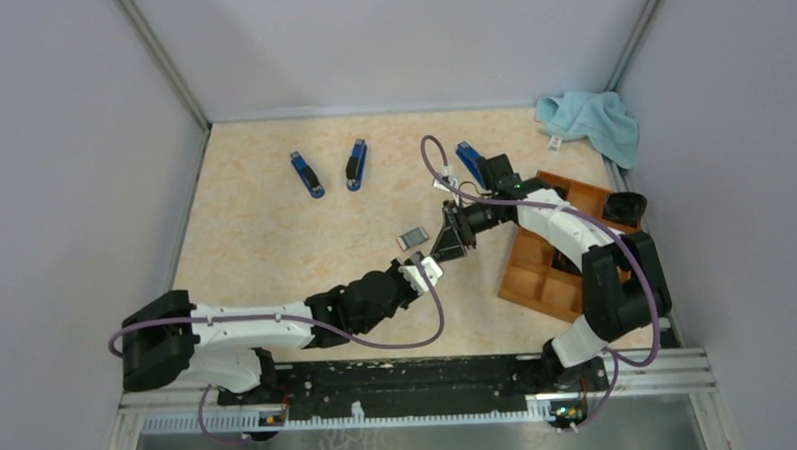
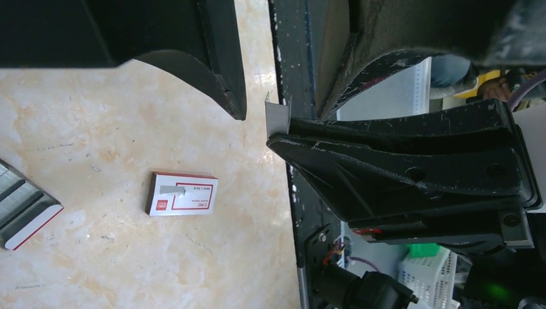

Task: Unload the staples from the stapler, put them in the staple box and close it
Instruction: Pick up the staple from the center of the board.

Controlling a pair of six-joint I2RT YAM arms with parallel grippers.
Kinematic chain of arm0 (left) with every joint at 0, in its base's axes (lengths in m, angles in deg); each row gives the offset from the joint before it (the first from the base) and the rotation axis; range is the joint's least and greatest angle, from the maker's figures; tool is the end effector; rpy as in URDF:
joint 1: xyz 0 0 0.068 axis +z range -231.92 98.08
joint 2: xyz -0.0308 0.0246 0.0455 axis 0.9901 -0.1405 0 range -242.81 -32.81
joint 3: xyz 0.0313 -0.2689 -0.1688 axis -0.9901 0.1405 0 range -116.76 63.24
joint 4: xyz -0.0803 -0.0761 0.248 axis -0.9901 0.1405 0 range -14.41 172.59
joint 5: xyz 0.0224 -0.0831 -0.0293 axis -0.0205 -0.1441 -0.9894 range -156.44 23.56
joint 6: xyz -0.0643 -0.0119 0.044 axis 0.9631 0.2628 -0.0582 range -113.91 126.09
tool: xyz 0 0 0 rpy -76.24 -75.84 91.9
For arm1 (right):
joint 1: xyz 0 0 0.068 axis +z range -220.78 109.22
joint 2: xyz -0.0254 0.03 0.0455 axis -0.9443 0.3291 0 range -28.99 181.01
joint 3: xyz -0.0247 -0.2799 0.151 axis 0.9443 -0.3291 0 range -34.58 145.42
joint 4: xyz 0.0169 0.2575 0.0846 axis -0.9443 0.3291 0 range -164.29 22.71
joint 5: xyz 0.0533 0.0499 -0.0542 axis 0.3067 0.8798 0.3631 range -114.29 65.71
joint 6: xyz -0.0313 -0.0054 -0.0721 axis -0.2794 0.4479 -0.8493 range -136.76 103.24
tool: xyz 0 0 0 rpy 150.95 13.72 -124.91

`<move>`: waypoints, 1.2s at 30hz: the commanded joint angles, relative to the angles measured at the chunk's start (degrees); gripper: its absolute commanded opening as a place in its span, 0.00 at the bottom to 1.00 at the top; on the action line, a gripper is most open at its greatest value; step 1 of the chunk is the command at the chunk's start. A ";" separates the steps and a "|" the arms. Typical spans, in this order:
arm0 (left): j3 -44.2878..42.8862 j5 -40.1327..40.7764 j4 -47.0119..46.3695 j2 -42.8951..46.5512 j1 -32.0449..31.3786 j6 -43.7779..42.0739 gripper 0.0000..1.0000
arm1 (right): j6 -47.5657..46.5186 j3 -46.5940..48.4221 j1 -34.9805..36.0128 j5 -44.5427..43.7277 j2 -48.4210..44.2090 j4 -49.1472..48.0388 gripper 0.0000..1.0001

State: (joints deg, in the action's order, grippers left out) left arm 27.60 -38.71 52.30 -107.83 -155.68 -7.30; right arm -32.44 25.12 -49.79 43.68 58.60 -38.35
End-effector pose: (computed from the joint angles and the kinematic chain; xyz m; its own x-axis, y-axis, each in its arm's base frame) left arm 0.1154 -0.2829 0.2615 0.0924 0.4157 -0.9048 0.7230 0.5968 0.3480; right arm 0.2622 0.1676 0.2689 -0.6673 -0.3647 -0.6494 -0.7233 0.1092 0.6819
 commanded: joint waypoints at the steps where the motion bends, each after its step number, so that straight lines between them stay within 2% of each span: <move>1: -0.21 -1.44 -1.33 -0.33 0.15 0.10 0.14 | -0.58 3.02 0.96 1.03 0.23 -0.63 0.43; 9: -1.01 -1.24 -0.97 -1.13 0.19 -0.06 0.14 | 0.03 3.25 1.33 0.78 0.30 -0.58 0.29; 25: -1.44 -0.35 -0.62 -1.87 0.18 0.35 0.15 | -1.23 3.65 2.55 -1.11 0.44 0.61 0.26; 31: -1.63 0.03 -0.62 -2.19 0.18 0.63 0.16 | -1.46 4.05 2.82 -1.45 0.57 1.14 0.12; 34: -1.71 0.13 -0.62 -2.23 0.19 0.83 0.18 | -1.47 4.19 2.82 -1.52 0.47 1.18 0.11; 36: -1.80 0.08 -0.62 -2.31 0.15 1.11 0.23 | -1.33 4.19 2.82 -1.39 0.39 1.15 0.10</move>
State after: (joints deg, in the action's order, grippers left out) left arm 27.42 -39.15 52.34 -109.56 -155.68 -7.13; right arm -33.19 26.00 -48.17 39.81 58.86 -37.39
